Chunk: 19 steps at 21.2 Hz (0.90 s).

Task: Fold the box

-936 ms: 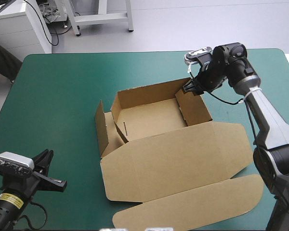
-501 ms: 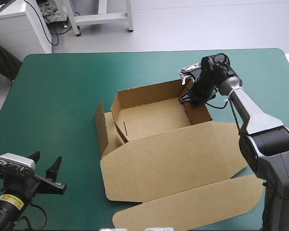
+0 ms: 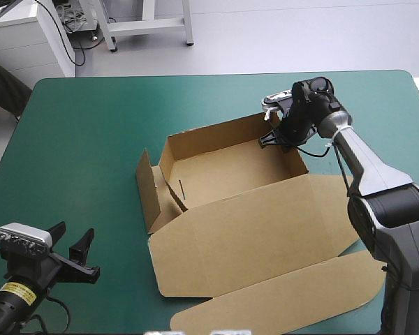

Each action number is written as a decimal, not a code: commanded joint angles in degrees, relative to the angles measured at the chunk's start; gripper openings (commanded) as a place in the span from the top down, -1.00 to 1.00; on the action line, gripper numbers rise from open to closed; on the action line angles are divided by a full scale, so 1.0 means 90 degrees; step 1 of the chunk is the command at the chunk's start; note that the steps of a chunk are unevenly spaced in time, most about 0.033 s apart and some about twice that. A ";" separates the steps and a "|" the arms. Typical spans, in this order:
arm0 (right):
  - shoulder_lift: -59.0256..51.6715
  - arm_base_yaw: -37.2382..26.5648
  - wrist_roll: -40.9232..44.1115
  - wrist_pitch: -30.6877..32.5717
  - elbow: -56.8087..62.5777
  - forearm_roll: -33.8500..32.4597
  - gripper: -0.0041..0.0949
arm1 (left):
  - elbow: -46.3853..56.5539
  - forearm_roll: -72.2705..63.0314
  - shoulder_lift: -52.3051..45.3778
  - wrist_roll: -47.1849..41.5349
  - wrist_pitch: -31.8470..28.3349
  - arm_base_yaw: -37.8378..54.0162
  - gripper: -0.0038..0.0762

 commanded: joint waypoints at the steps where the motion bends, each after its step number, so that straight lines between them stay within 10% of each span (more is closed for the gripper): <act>1: -0.1110 -0.0002 -0.0032 0.0168 -0.0169 -0.0131 0.96 | -0.0158 -0.0042 0.0034 0.0010 -0.0339 -0.0003 -0.12; 19: -0.3420 -0.0002 0.0196 0.0168 -0.0169 -0.0862 0.96 | -0.1802 0.1128 0.2587 -0.0212 -0.0769 -0.0003 0.17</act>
